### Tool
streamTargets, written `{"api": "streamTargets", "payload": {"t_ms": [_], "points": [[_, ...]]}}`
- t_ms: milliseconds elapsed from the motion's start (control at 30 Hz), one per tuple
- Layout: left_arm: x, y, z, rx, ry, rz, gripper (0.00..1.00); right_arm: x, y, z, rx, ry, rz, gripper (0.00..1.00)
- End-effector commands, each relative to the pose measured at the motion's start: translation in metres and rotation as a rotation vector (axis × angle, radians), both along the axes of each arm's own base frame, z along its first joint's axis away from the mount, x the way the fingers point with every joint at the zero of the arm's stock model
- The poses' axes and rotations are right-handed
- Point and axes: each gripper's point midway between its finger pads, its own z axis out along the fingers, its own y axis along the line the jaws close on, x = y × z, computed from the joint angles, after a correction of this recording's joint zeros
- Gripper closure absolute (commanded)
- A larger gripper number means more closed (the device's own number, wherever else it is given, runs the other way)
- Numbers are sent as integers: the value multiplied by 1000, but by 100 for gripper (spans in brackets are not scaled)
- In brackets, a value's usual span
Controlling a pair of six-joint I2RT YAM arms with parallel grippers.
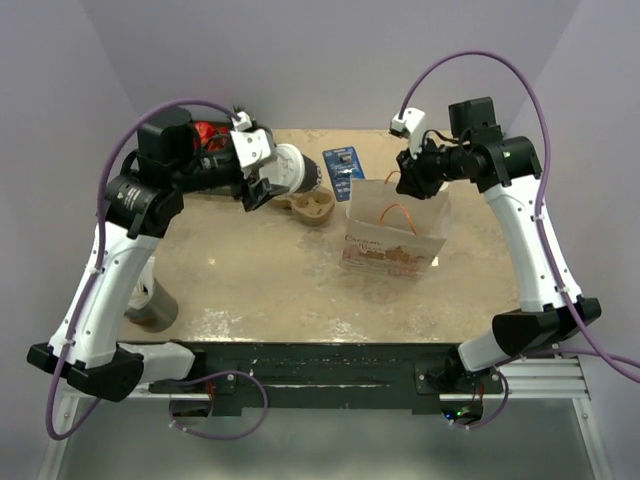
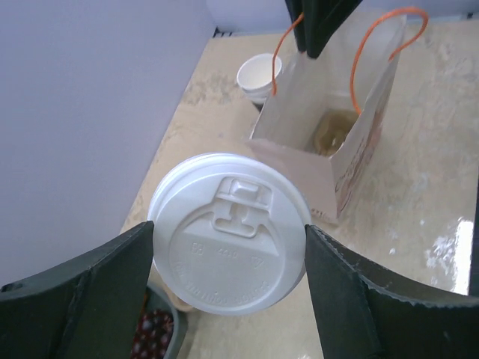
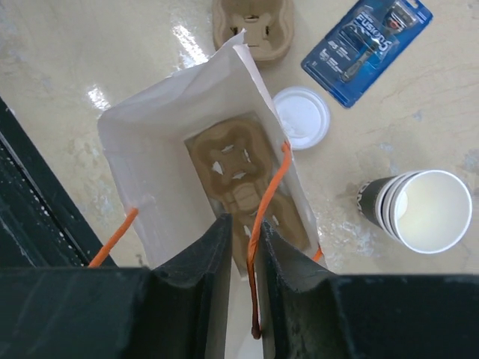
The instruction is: Pack the takeout coffee
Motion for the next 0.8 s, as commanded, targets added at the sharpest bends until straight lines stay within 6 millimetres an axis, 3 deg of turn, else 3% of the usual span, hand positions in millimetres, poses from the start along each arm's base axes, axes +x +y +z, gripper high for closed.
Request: {"api": "streamTargets", "payload": {"t_ms": [0,100,200,333,433,600,767], "points": [[-4,-27,38,-157,24,-114,59,18,-12,21,-32,-92,-85,80],[-3,-45,48,-185,22,-177,60,24,-22,29,-72,-139,-127,83],[-7,-71,58,-207,9,-241,62,23,-24,38,-69,-154,-132,99],[-21,-113,71,-246,-27,-337,64,9,-17,50,-19,-131,-114,100],[-24,-133,70,-277,-1,-383,69,-4,-18,56,11,-127,-135,100],[-41,-154,69,-289,-13,-467,86,-20,-19,50,48,-74,-174,100],[-66,-168,57,-233,-79,-546,90,-30,-20,55,76,-77,-202,100]]}}
